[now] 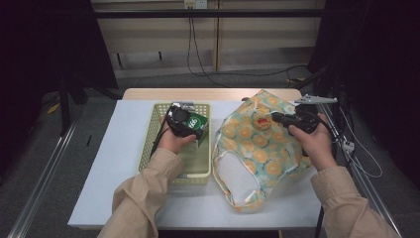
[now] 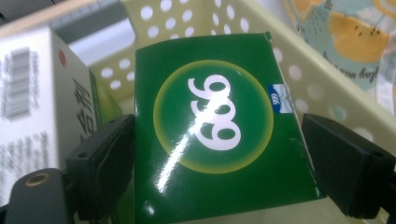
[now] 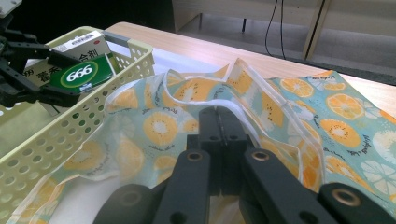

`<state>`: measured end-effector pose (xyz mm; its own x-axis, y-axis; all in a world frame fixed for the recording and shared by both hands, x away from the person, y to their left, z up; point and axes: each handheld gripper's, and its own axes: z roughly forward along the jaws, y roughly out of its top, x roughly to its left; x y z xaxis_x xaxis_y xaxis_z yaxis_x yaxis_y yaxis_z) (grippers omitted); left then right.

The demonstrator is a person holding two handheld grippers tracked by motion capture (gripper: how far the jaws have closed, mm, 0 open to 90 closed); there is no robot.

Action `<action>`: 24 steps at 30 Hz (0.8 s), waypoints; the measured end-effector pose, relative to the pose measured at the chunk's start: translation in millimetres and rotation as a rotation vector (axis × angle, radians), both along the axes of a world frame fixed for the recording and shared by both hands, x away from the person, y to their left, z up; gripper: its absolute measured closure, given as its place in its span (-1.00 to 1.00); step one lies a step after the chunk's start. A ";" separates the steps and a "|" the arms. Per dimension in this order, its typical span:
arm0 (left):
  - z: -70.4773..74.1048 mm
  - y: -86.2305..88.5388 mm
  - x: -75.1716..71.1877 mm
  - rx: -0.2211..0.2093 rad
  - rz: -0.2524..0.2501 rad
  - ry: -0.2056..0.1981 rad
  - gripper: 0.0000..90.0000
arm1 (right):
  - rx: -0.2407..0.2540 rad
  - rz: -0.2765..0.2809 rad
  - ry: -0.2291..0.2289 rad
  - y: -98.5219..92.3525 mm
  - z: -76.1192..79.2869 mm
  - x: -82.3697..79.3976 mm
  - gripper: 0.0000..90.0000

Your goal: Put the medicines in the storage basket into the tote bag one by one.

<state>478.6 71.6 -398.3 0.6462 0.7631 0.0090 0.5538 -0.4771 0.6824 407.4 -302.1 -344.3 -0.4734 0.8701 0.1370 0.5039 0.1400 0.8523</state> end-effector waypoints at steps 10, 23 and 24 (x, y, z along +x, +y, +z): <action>-2.9 -5.9 0.7 0.015 0.007 -0.018 -0.80 | 0.000 -0.002 0.001 1.7 -0.4 1.7 1.00; 0.5 -1.8 -0.3 -0.006 0.022 0.029 -0.65 | 0.001 -0.011 0.001 -2.8 0.3 0.3 1.00; 2.9 -0.2 -1.3 -0.018 0.016 0.032 -0.65 | 0.000 -0.013 0.002 -3.2 0.2 0.4 1.00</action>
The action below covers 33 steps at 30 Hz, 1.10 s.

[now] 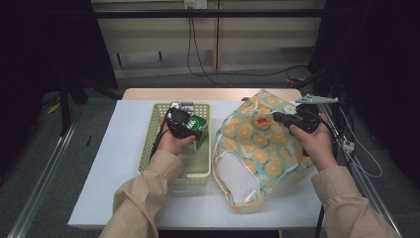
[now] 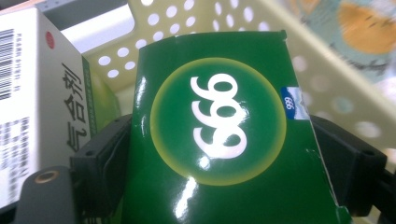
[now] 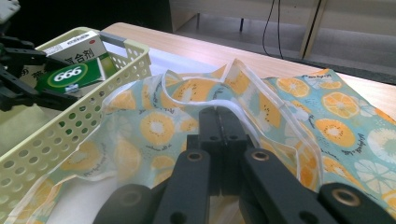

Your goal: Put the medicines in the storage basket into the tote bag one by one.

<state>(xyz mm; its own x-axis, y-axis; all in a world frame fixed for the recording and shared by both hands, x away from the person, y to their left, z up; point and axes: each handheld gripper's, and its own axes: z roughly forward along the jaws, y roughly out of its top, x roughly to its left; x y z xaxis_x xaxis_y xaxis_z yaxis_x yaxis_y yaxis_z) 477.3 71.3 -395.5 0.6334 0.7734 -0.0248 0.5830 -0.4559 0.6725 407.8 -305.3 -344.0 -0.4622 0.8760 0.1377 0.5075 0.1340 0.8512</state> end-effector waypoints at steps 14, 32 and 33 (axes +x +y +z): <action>55.3 10.2 -20.3 -0.070 -0.054 -0.044 -0.64 | 0.007 -0.033 -0.014 -10.3 8.9 2.9 1.00; 92.7 -44.2 -52.0 -0.172 -0.263 -0.104 -0.64 | 0.012 -0.072 -0.012 -28.0 7.1 7.8 1.00; 92.4 -49.2 -53.3 -0.176 -0.274 -0.105 -0.63 | 0.011 -0.076 -0.013 -28.9 7.3 7.9 1.00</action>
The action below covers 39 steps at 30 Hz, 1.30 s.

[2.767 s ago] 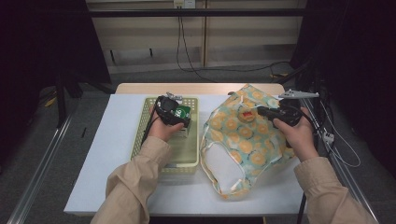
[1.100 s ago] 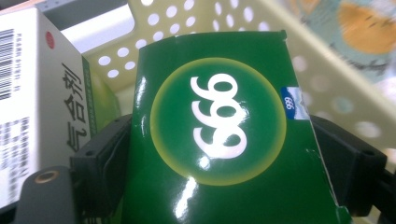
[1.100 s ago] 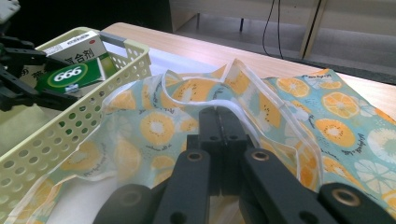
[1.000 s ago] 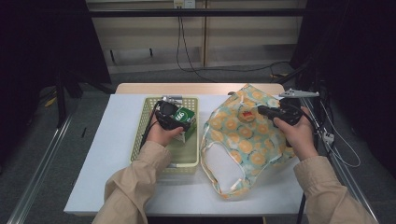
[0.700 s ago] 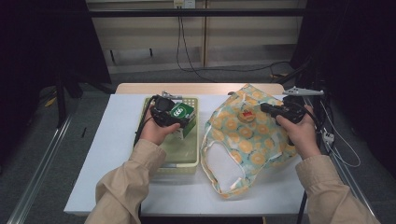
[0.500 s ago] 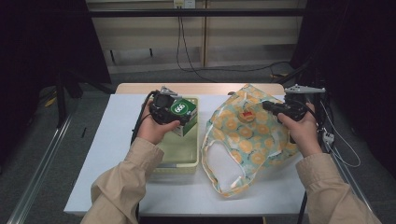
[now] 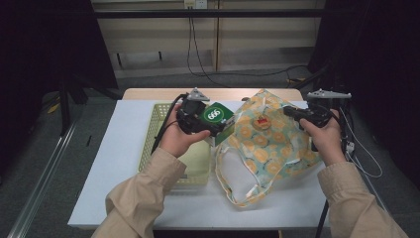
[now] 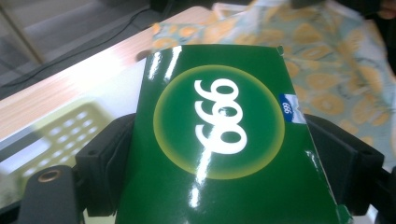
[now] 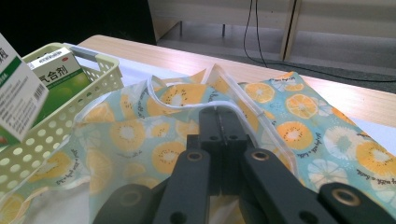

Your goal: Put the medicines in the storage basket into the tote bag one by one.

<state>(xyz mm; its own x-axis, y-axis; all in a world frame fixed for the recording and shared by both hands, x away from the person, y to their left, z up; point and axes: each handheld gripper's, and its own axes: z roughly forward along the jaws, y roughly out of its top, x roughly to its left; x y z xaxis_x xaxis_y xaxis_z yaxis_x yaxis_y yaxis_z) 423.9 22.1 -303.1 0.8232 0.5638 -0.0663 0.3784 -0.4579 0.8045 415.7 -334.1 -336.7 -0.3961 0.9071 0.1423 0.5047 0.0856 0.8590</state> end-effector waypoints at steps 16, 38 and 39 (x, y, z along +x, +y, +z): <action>-22.2 -65.2 -5.5 -0.028 -0.113 0.029 -0.64 | 0.011 -0.035 0.015 -13.4 -10.1 6.8 1.00; -65.8 -134.2 13.8 0.010 -0.167 0.074 -0.64 | 0.024 -0.046 0.011 -23.2 -14.0 6.8 1.00; -68.3 -136.9 15.5 0.009 -0.162 0.077 -0.64 | 0.029 -0.046 0.009 -23.7 -13.6 6.4 1.00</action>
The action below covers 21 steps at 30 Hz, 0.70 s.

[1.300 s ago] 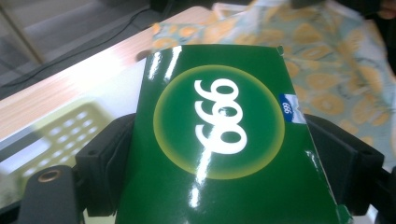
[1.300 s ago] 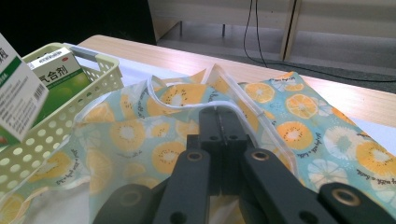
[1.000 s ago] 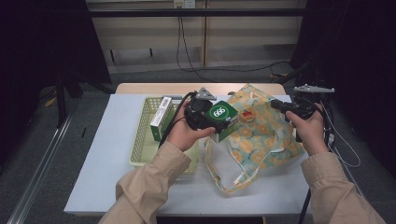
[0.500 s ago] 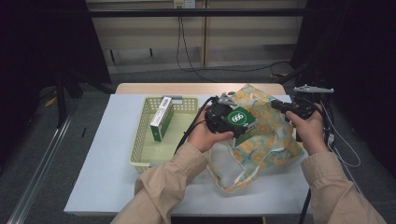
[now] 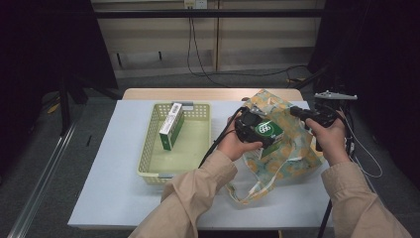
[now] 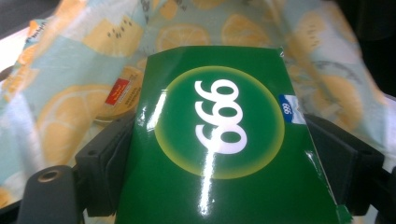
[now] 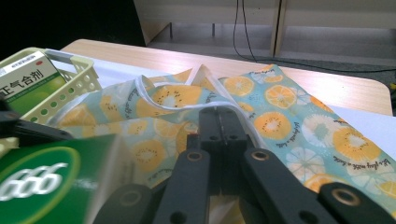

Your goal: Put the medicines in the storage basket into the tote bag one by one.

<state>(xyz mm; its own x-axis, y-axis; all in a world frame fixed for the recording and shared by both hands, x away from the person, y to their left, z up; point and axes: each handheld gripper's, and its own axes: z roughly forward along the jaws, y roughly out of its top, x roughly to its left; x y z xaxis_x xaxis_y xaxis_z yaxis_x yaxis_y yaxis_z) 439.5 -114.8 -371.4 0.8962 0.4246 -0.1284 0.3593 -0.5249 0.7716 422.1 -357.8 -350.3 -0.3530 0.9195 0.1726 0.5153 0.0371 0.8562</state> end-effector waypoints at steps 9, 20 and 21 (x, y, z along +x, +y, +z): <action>-14.6 -24.8 14.9 0.024 0.003 0.003 -0.64 | 0.010 -0.002 -0.003 -5.8 2.0 -2.1 1.00; -33.6 -52.3 30.9 -0.032 0.047 -0.057 -0.70 | 0.002 -0.011 0.005 -10.4 4.9 -5.3 1.00; -34.4 -51.3 31.0 -0.023 0.047 -0.045 -0.72 | -0.001 -0.009 0.006 -10.0 5.0 -5.3 1.00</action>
<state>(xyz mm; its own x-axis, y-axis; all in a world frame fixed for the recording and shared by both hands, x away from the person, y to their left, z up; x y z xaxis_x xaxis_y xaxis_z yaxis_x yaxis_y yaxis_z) 470.5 -166.1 -405.7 0.8805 0.4638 -0.0984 0.3476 -0.4904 0.7992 416.8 -367.8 -345.4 -0.3442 0.9227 0.1739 0.5206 0.0334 0.8531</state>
